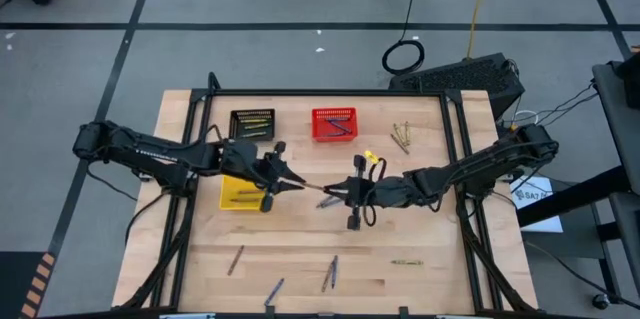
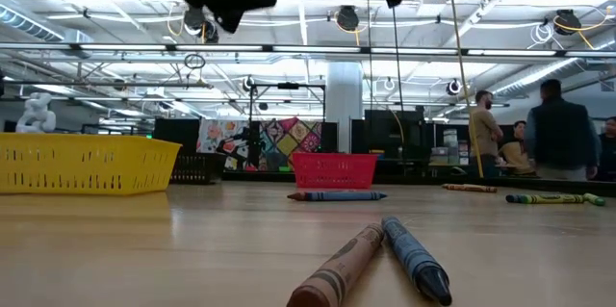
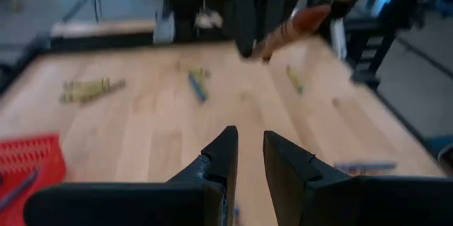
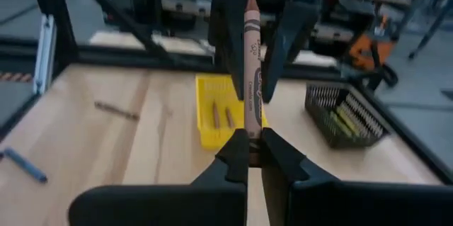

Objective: Sort crayons
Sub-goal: Put the brown crayon into the yellow basket

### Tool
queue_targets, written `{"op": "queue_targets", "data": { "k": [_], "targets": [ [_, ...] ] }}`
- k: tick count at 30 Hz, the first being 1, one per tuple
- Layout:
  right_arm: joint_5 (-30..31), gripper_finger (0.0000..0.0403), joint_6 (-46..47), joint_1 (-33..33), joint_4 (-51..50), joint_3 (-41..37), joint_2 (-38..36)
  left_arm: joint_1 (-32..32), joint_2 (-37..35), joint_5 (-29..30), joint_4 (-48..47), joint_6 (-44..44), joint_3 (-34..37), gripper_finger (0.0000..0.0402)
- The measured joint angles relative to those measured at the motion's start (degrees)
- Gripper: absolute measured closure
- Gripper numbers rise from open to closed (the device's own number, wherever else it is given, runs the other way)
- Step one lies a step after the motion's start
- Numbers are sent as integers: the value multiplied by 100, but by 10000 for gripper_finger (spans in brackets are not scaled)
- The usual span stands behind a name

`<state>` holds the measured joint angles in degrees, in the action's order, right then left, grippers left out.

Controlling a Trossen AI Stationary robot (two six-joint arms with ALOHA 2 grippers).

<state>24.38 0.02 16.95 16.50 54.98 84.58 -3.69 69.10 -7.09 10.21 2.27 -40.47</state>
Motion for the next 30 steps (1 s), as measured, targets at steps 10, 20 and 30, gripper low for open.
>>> {"op": "queue_targets", "data": {
  "k": [10, 20, 30],
  "targets": [
    [-15, 403, -331, -8, 730, 0, 0, -110, 0, 2, 1100, 0, -2, 333],
    [-21, 403, -373, -77, 856, 2, 0, -110, 0, 22, 1619, 4, -2, 333],
    [-73, 403, -374, -237, 863, 2, -2, -106, 0, 8, 1900, 2, -2, 333]
  ]
}}
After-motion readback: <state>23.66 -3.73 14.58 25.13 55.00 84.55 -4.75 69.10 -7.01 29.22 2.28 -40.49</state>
